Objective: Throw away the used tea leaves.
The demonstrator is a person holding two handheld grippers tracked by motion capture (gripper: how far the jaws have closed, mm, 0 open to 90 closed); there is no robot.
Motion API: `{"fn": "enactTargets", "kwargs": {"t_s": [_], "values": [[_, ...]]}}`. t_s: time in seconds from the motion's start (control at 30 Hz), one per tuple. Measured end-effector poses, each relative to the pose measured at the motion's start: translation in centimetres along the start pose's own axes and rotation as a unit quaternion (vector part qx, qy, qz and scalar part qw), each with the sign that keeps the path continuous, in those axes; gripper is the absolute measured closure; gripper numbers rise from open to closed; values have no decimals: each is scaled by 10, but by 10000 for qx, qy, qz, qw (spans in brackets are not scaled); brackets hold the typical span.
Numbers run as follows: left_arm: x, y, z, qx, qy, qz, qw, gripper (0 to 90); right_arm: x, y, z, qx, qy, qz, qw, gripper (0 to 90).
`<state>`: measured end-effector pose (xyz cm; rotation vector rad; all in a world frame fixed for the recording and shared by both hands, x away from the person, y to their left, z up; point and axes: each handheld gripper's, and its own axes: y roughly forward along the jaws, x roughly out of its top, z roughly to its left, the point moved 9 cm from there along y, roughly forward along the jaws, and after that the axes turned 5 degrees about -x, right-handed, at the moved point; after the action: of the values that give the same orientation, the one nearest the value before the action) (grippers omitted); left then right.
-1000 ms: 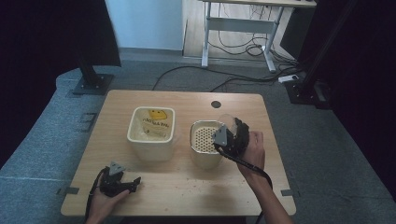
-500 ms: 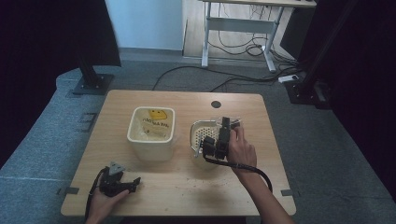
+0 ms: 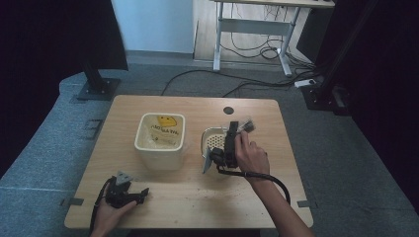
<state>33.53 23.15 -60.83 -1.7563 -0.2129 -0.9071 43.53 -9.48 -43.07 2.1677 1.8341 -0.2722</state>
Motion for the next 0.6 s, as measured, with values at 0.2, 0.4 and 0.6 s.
{"fn": "enactTargets", "kwargs": {"t_s": [0.2,0.4,0.6], "values": [[0,-1,0,-13,-9,13,10000,153,-1,3,-3,-259,-776,-81,9966,417],[0,0,0,-17,-6,27,10000,153,6,0,-10,-555,-1244,-227,9904,417],[0,-1,1,-22,-29,29,10000,153,8,3,-13,-755,-1661,-278,9828,417]]}}
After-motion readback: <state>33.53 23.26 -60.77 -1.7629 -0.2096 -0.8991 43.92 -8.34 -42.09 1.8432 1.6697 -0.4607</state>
